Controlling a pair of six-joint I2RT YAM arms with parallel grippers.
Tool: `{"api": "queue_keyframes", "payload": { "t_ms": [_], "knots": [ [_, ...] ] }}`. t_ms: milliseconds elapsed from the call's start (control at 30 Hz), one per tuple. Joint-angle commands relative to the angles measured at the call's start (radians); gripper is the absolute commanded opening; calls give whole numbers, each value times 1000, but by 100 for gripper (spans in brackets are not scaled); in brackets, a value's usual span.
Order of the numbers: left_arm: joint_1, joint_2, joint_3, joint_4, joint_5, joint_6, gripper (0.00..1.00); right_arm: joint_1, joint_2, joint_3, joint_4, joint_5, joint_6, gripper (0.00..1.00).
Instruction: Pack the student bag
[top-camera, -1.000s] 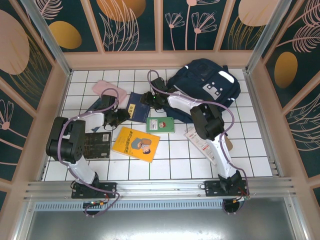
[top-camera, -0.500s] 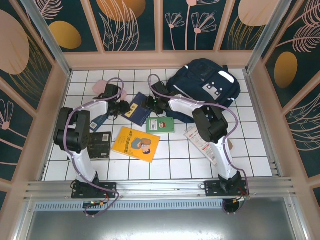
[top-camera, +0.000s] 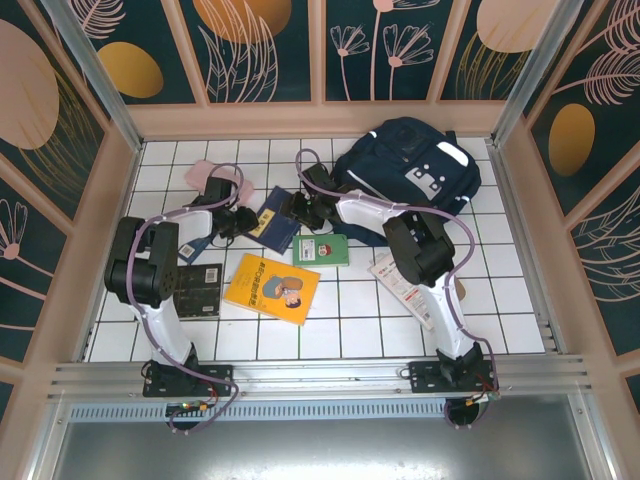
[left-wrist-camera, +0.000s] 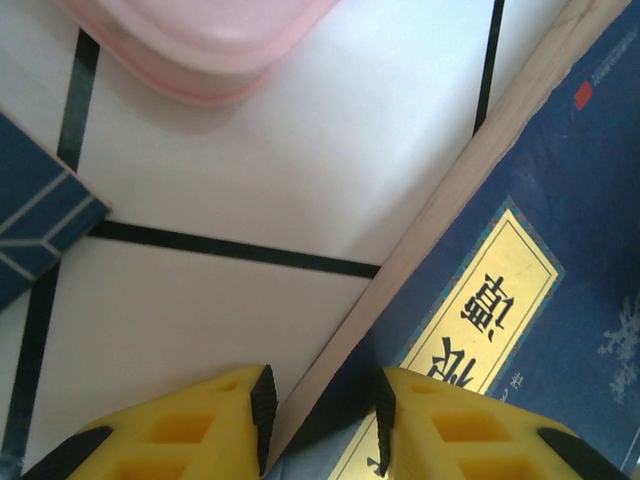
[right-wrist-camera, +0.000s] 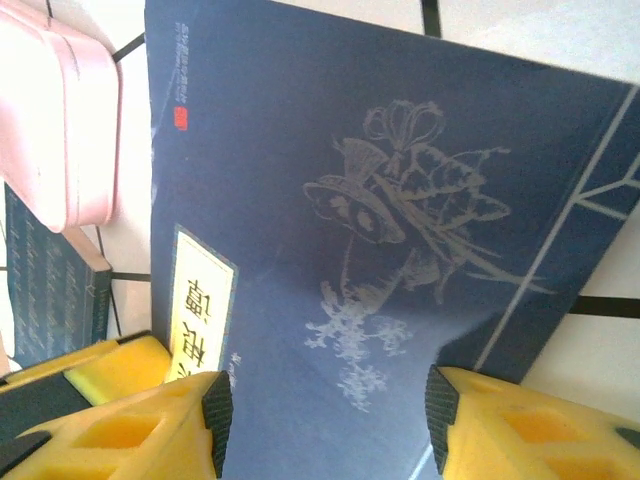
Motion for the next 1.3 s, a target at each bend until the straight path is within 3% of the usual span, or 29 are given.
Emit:
{"api": "queue_keyframes", "payload": {
  "t_ms": [0, 167, 300, 600, 933, 1267],
  "knots": [
    [-23, -7, -47, -103, 60, -65, 36, -2, 39, 71, -66, 20, -38, 56],
    [-24, -24, -52, -87, 32, -95, 36, -9, 31, 161, -235, 135, -48, 56],
    [-23, -14, -52, -92, 15, -98, 36, -2, -28, 72, -224, 154, -51, 56],
    [-23, -28, -52, -88, 8, -106, 36, -2, 14, 41, -166, 72, -51, 57],
    [-24, -105, -125, -87, 93, -127, 37, -24, 148, 281, -134, -14, -116, 56],
    [-13, -128, 19, -239, -35, -16, 42, -35, 74, 206, -186, 32, -147, 57]
  ]
}}
